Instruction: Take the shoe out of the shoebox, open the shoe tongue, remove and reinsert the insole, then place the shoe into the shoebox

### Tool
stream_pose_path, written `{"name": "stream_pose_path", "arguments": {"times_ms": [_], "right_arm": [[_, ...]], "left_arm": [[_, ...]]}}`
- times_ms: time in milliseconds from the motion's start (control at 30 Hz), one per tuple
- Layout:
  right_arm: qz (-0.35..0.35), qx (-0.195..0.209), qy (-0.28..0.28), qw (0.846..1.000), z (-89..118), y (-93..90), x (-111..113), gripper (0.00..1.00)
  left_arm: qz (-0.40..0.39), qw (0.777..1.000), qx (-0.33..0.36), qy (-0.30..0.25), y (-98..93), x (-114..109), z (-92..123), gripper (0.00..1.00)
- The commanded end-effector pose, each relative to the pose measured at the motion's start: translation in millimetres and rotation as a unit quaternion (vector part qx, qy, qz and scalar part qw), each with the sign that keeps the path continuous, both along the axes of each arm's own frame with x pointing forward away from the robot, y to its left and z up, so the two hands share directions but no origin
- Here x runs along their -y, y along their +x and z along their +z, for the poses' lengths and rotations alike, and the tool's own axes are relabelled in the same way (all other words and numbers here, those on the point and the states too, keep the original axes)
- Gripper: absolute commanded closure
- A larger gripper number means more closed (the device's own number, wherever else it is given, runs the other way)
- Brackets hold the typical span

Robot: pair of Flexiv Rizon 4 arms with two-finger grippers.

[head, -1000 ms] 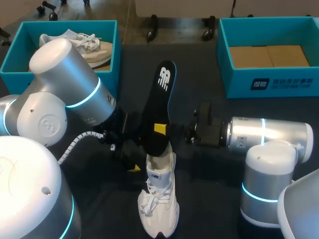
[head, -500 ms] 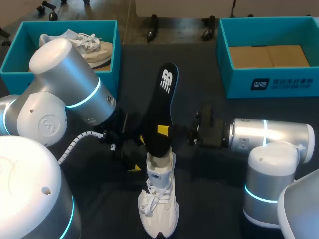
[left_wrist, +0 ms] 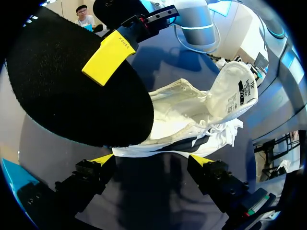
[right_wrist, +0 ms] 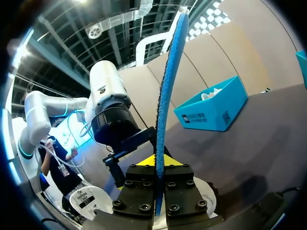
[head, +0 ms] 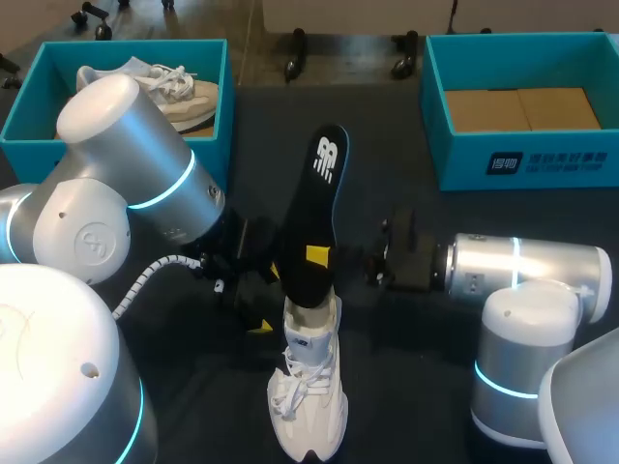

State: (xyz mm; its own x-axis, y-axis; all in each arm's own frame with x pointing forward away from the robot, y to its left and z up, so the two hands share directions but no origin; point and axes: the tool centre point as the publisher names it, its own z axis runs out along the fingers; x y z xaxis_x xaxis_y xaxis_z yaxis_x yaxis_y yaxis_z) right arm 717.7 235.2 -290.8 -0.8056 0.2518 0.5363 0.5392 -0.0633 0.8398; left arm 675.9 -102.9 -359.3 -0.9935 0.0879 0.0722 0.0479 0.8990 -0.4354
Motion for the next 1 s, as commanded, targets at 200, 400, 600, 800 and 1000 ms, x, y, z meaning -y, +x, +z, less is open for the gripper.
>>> {"name": "stream_pose_path", "arguments": {"times_ms": [200, 400, 600, 800, 1000], "right_arm": [[0.028, 0.010, -0.002, 1.000, -4, -0.4, -4, 1.00], [0.038, 0.025, 0.001, 0.999, -5, -4.6, -1, 1.00], [0.048, 0.035, 0.000, 0.998, -8, -9.7, 1, 1.00], [0.053, 0.035, -0.004, 0.998, -11, -10.7, 4, 1.00], [0.070, 0.043, -0.016, 0.997, -14, -11.1, 3, 1.00]], "left_arm": [[0.000, 1.000, 0.001, 0.001, -0.8, 0, -1, 0.00], [0.000, 1.000, 0.001, 0.001, -0.8, 0, -1, 0.00], [0.000, 1.000, 0.001, 0.001, -0.8, 0, -1, 0.00], [0.000, 1.000, 0.001, 0.001, -0.8, 0, -1, 0.00], [0.000, 1.000, 0.001, 0.001, -0.8, 0, -1, 0.00]]}}
